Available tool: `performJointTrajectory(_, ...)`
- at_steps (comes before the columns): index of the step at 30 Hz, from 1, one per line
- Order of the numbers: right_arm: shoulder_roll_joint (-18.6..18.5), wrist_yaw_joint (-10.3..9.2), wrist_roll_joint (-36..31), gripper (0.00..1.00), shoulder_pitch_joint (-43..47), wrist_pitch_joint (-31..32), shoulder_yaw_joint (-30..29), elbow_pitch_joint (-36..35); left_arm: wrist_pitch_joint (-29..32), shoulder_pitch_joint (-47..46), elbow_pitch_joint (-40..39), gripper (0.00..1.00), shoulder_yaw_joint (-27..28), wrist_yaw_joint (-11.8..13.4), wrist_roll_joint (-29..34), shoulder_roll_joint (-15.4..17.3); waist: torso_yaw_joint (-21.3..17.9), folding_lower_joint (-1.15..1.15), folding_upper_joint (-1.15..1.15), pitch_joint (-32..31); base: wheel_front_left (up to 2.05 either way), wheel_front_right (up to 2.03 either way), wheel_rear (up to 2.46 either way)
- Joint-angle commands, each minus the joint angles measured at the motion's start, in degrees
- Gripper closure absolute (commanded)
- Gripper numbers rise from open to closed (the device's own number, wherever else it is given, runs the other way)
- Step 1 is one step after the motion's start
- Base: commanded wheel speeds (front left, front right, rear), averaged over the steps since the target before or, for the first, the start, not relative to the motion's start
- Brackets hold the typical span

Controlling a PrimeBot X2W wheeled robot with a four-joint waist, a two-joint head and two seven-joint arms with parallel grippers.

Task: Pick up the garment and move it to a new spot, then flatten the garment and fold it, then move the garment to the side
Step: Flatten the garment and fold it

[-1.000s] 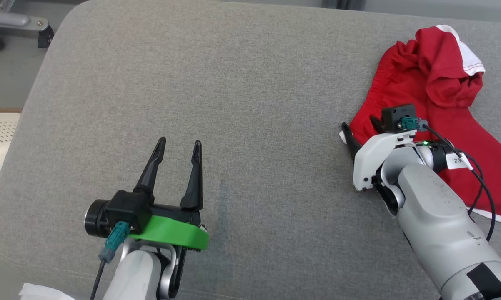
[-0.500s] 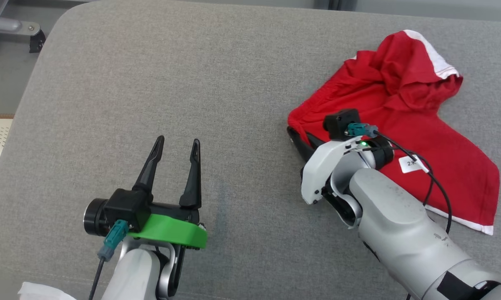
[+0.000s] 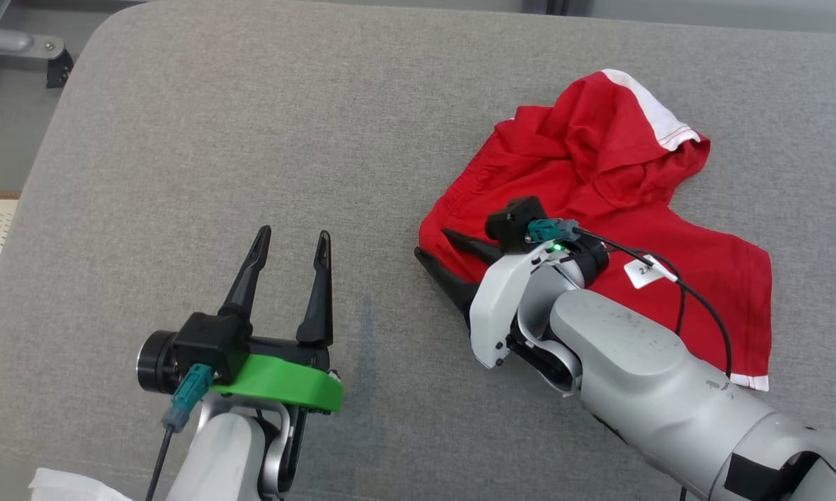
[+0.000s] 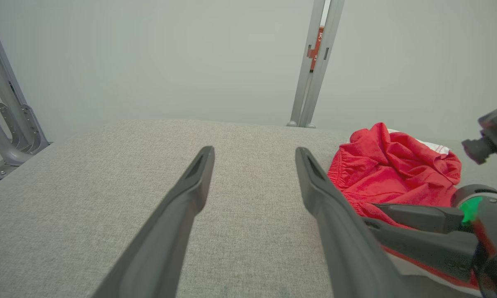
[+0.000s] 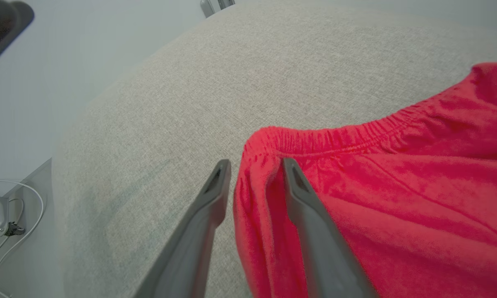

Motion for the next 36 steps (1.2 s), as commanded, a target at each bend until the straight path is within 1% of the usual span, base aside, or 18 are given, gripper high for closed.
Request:
performJointTrajectory(1,-0.38,0.00,0.69,0.00,-0.79,-1.27,0.36,0.60,-0.18,0.27,0.18,0.00,0.39,0.01,0.56,0.12,-1.09,0.00,0.00,-0.82,0.00,0.00,0.00)
performJointTrajectory(7,-2.75,0.00,1.69,0.00,0.11,-6.90,-0.36,3.37,-0.18,0.90,0.91,0.00,2.48,-0.66,1.22,0.13,-4.72,0.00,0.00,-3.05,0.00,0.00,0.00)
performJointTrajectory(11,-5.27,0.00,1.90,0.00,2.84,-9.54,-3.88,3.87,-0.18,1.37,1.71,0.00,4.05,-2.06,2.45,0.12,-7.48,0.00,0.00,-4.68,0.00,0.00,0.00)
performJointTrajectory(13,-7.16,0.00,0.70,0.00,4.37,-10.14,-6.83,3.41,-0.18,1.82,2.12,0.00,4.81,-2.82,2.67,0.14,-8.77,0.00,0.00,-5.32,0.00,0.00,0.00)
performJointTrajectory(15,-8.80,0.00,-1.28,0.00,6.41,-10.41,-11.60,1.55,-0.18,2.24,2.45,0.00,5.46,-3.52,2.91,0.13,-9.99,0.00,0.00,-5.74,0.00,0.00,0.00)
performJointTrajectory(19,-10.67,0.00,-8.03,0.00,15.39,-10.30,-25.11,-5.39,-0.18,3.22,2.79,0.00,7.01,-4.18,3.16,0.15,-12.16,0.00,0.00,-6.13,0.00,0.00,0.00)
performJointTrajectory(21,-10.03,0.00,-12.09,0.00,20.33,-10.31,-32.52,-9.66,-0.18,3.85,2.96,0.00,7.59,-4.53,3.26,0.13,-13.05,0.00,0.00,-6.16,0.00,0.00,0.00)
performJointTrajectory(22,-9.11,0.01,-14.53,0.00,23.27,-10.32,-36.34,-12.12,-0.17,4.12,3.10,0.00,7.87,-4.69,3.27,0.14,-13.44,0.00,0.00,-6.19,0.00,0.00,0.00)
performJointTrajectory(26,-4.61,0.00,-21.86,0.00,32.72,-10.32,-46.27,-19.93,-0.18,5.04,3.63,0.00,8.41,-5.21,3.45,0.15,-14.48,0.00,0.00,-6.14,0.00,0.00,0.00)
performJointTrajectory(30,-0.58,0.00,-26.06,0.00,37.56,-10.33,-50.92,-24.75,-0.18,5.43,4.07,0.00,8.85,-5.47,3.44,0.14,-15.12,0.00,0.00,-5.97,0.00,0.00,0.00)
performJointTrajectory(33,1.06,0.00,-27.59,0.00,38.94,-10.33,-51.83,-26.36,-0.18,5.33,4.42,0.00,9.08,-5.61,3.37,0.15,-15.49,0.00,0.00,-5.81,0.00,0.00,0.00)
performJointTrajectory(36,1.94,0.00,-28.39,0.00,38.91,-10.34,-51.85,-27.28,-0.18,4.89,5.10,0.00,9.04,-5.92,3.44,0.14,-16.03,0.00,0.00,-5.39,0.00,0.00,0.00)
